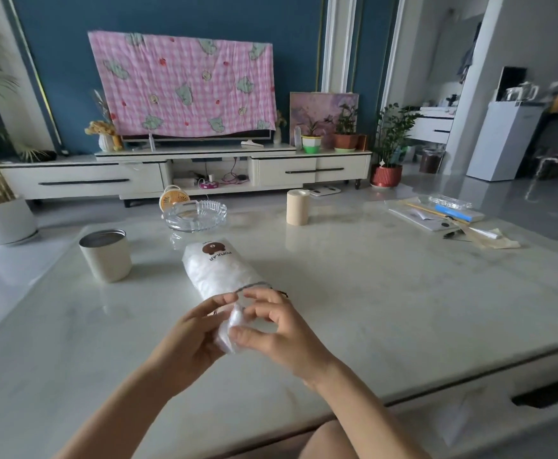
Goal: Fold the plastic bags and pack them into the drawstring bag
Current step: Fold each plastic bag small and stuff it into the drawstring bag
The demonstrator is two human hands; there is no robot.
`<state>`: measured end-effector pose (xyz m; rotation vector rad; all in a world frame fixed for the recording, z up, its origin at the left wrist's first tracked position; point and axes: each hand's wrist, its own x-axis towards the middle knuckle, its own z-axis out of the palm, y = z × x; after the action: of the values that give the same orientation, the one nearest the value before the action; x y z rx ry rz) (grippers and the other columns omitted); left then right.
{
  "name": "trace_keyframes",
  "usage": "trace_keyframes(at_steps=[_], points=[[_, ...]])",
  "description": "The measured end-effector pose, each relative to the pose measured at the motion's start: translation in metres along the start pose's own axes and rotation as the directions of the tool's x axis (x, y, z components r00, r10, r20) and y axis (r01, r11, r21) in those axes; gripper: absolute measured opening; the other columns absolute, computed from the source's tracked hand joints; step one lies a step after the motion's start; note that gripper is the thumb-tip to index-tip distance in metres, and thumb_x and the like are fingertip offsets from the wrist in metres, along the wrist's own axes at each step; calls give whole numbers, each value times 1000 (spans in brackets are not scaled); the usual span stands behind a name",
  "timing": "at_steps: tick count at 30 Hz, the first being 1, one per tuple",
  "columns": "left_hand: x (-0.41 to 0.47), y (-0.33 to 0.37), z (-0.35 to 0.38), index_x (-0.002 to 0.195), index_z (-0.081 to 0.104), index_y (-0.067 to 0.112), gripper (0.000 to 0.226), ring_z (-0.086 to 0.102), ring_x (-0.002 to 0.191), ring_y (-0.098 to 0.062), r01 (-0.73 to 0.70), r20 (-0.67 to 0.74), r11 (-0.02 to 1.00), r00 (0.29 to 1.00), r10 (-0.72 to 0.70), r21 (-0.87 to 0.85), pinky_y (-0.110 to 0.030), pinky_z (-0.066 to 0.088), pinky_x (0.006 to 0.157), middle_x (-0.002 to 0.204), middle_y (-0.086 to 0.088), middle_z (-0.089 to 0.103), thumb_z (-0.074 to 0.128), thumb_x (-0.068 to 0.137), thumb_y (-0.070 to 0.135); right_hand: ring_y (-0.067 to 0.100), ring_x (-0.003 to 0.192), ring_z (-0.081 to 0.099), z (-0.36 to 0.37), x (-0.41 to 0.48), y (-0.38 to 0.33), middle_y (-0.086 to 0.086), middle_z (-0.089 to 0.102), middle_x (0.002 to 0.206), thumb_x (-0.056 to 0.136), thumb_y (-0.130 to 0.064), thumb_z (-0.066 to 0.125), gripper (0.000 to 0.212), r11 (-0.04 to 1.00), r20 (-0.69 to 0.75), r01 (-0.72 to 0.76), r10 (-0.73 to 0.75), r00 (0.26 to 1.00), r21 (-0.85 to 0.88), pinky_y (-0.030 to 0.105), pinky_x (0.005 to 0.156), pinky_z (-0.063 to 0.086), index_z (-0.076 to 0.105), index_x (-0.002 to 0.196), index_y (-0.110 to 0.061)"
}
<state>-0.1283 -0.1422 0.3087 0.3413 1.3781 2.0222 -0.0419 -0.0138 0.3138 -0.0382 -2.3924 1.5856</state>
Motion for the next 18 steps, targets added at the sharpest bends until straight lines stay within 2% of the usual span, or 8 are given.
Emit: trace_keyframes(at_steps=[2, 4, 5, 7, 10, 12, 14, 18], points=[[-2, -5, 4, 85, 52, 8, 10, 37, 34, -6, 191, -45, 982, 981, -191, -15, -12, 26, 29, 53, -2, 48, 46, 91, 3, -12, 108, 48, 7, 0, -2, -13, 55, 123, 81, -14, 71, 10, 992, 25, 1, -4, 1000, 128, -3, 83, 30, 65, 74, -11], [1, -11, 4, 85, 49, 6, 19, 30, 31, -3, 256, -88, 964, 964, -250, 66, -10, 21, 27, 46, 2, 47, 37, 92, -6, 1, 80, 57, 16, 1, 3, -6, 64, 88, 82, -9, 69, 13, 943, -70, -3, 28, 997, 332, 6, 73, 39, 63, 71, -8], [1, -14, 5, 86, 50, 5, 18, 34, 31, -4, 238, -141, 953, 967, -214, 188, -12, 24, 29, 48, 2, 51, 40, 90, -10, 7, 70, 52, 21, 2, 7, -2, 58, 73, 81, -10, 69, 15, 912, -173, -9, 88, 981, 411, 11, 66, 40, 60, 69, -6], [6, -23, -2, 86, 54, 7, 20, 51, 44, -10, 70, -260, 866, 963, 71, 495, -18, 37, 41, 70, -3, 63, 48, 86, -12, 12, 64, 38, 27, 3, 17, 5, 43, 64, 77, -18, 71, 27, 904, -373, 10, 166, 913, 427, 20, 58, 33, 55, 67, 1], [24, -30, -18, 104, 58, 10, 22, 59, 90, -28, -140, -148, 412, 793, 592, 901, -35, 45, 76, 108, -11, 57, 60, 84, -1, 7, 55, 25, 30, 3, 25, -1, 30, 56, 81, -11, 68, 35, 933, -500, 48, 147, 853, 356, 18, 50, 22, 42, 58, -6], [42, -34, -30, 125, 50, 1, 44, 50, 112, -40, -72, -50, 171, 783, 620, 983, -43, 38, 93, 125, -20, 52, 64, 85, 9, 5, 52, 22, 31, 1, 28, -9, 26, 51, 80, -18, 64, 37, 958, -511, 29, 128, 850, 287, 18, 48, 20, 35, 56, -15], [55, -37, -34, 137, 36, -1, 52, 45, 120, -42, 41, -113, 144, 837, 536, 989, -45, 36, 96, 136, -22, 45, 55, 92, 18, 6, 53, 23, 34, 1, 34, -10, 27, 52, 79, -22, 57, 33, 969, -469, -21, 137, 873, 246, 21, 50, 20, 32, 57, -19], [64, -41, -34, 136, 32, 8, 38, 56, 99, -38, 185, -174, 31, 838, 517, 982, -37, 37, 72, 112, -17, 60, 33, 100, 22, 3, 57, 35, 34, 2, 49, -13, 38, 59, 73, -27, 50, 20, 994, -447, -43, 85, 890, 104, 16, 57, 29, 38, 58, -29]])
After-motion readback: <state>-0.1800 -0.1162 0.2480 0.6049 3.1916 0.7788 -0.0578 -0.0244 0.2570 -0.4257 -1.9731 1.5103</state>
